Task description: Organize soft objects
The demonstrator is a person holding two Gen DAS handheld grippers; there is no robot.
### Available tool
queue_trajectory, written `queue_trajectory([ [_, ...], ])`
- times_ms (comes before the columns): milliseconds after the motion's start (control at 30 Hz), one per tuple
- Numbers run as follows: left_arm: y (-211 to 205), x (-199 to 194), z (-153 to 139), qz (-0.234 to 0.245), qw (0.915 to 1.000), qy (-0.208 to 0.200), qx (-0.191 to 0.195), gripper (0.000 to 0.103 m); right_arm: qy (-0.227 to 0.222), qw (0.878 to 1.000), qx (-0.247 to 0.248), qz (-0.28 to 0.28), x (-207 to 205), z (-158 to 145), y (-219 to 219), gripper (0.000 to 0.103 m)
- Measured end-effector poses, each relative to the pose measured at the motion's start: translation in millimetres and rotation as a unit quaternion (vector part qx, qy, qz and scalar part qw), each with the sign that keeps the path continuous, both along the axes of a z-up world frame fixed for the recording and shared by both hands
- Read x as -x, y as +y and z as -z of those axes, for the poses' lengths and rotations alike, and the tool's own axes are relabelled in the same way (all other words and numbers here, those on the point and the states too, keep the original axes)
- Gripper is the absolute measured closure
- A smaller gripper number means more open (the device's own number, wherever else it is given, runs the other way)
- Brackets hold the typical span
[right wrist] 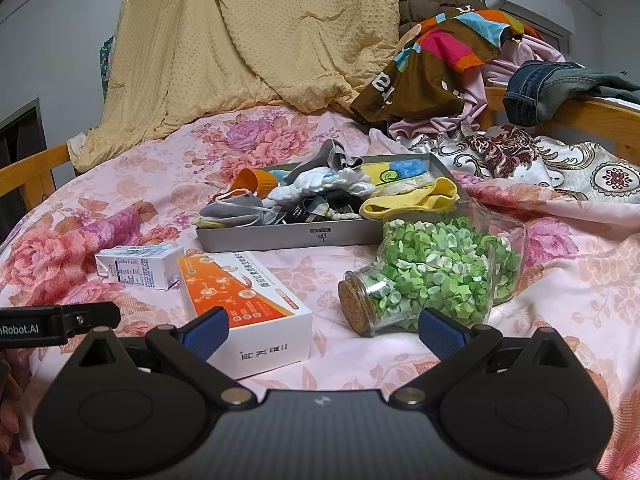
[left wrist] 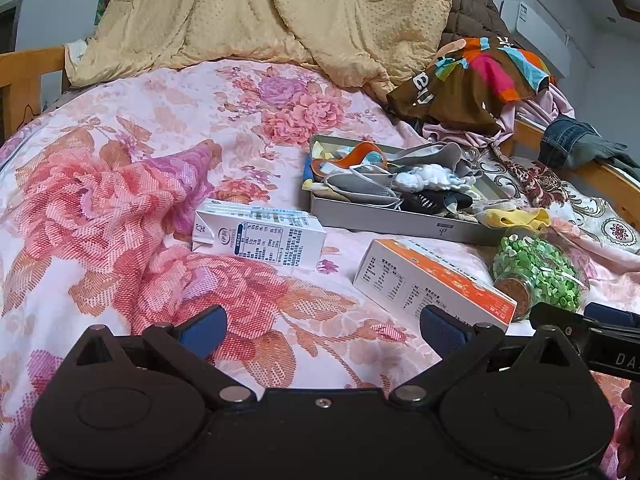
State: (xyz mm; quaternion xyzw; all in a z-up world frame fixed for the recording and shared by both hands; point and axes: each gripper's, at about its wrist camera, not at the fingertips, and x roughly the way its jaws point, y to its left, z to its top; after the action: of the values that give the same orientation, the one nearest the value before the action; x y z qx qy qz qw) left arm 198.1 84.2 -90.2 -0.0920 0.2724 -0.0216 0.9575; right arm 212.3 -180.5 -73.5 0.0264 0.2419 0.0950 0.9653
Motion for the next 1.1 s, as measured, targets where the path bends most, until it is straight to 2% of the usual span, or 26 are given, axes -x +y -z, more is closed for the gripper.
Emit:
queue_trajectory([
  [1100, -2.1, 1.5, -2.3, 0.009, 0.9999, -0.005, -0.003, 0.001, 0.004, 1.0, 0.004, -0.002, 0.9, 3.7, 3.3, 0.0],
])
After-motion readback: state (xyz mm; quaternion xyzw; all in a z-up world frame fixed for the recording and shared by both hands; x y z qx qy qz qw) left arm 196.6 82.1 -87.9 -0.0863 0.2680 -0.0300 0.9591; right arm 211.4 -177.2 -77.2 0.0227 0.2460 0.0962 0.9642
